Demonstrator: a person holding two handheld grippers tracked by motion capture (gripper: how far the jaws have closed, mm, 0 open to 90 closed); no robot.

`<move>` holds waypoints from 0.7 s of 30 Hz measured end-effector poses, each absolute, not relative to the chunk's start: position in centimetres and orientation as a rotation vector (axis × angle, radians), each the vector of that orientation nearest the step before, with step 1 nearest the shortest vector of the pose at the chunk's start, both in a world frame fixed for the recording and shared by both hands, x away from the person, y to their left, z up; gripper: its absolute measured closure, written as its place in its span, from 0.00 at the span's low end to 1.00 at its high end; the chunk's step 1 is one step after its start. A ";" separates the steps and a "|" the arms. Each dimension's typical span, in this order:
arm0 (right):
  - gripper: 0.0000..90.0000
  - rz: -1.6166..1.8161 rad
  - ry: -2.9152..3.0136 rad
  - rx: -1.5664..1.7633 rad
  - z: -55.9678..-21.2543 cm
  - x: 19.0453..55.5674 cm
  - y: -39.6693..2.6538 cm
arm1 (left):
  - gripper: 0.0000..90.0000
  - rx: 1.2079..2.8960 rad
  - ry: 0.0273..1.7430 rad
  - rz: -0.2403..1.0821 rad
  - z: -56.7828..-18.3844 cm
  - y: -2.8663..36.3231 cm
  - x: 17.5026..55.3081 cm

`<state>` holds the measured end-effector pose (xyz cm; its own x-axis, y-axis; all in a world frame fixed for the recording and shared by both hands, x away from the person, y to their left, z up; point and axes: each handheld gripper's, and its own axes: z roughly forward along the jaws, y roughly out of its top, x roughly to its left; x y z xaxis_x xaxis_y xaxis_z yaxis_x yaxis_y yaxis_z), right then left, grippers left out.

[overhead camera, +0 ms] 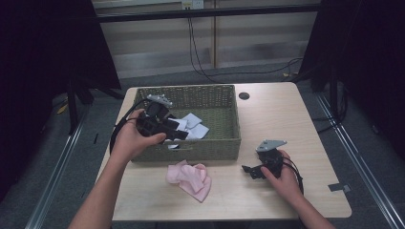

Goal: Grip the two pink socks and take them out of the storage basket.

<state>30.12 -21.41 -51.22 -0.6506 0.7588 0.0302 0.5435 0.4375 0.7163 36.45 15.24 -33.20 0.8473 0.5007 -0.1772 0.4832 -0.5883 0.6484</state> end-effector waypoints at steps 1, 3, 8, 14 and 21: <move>0.11 1.031 2.399 1.121 -51.2 30.1 -21.4 | 0.46 2.299 0.715 0.042 -33.5 15.4 36.3; 0.11 1.032 2.398 1.121 -51.2 30.1 -21.4 | 0.46 2.301 0.717 0.055 -34.2 15.7 36.1; 0.11 1.032 2.398 1.121 -51.2 30.1 -21.4 | 0.45 2.304 0.726 0.073 -35.6 16.3 35.6; 0.11 1.031 2.399 1.116 -51.2 30.1 -21.4 | 0.44 2.304 0.736 0.088 -37.3 16.9 35.0; 0.11 1.032 2.399 1.115 -51.2 30.1 -21.4 | 0.44 2.296 0.743 0.094 -38.5 17.8 34.3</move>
<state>30.14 -21.42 -51.21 -0.6532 0.7567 0.0274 0.5405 0.4405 0.7168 34.35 17.77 -38.52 0.8320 0.5370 -0.1393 0.4851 -0.5824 0.6522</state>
